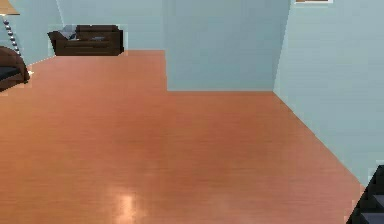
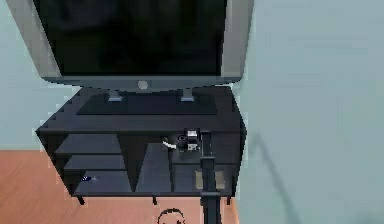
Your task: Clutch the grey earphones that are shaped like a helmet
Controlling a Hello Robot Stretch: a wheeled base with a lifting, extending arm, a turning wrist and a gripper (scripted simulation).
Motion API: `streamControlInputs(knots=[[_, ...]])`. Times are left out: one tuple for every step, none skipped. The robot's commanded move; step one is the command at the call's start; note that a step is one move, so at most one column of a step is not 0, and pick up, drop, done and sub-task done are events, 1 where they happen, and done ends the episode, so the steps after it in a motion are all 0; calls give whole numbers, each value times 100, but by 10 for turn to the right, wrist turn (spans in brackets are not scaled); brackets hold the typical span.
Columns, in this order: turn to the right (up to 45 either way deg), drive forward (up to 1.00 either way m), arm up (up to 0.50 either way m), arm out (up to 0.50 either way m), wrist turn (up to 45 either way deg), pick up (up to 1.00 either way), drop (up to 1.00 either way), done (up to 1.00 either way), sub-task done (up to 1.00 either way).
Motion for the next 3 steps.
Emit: streamControlInputs(knots=[[0, 0, 0, 0, -330, 0, 0, 0, 0], [0, 0, -50, 0, 0, 0, 0, 0, 0], [0, 0, -24, 0, 0, 0, 0, 0, 0]])
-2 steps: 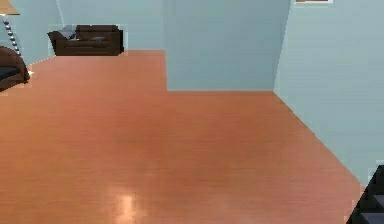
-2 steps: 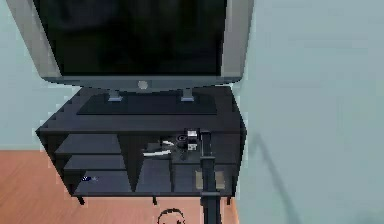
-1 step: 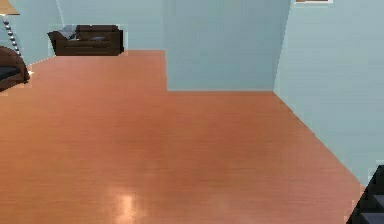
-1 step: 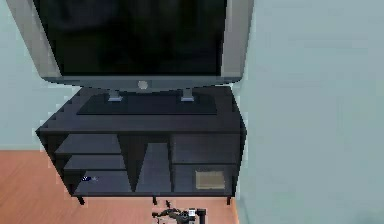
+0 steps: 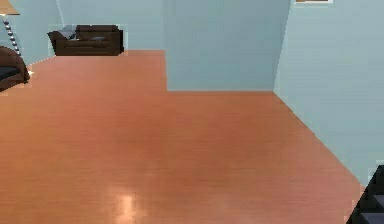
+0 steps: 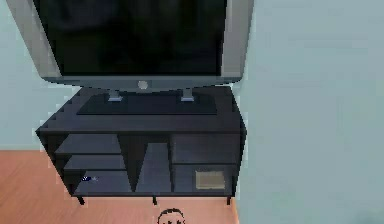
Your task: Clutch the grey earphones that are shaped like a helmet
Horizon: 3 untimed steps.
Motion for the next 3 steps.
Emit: streamControlInputs(knots=[[0, 0, 0, 0, 0, 100, 0, 0, 0], [0, 0, 10, 0, 0, 0, 0, 0, 0], [0, 0, 0, 0, 0, 0, 0, 100, 0]])
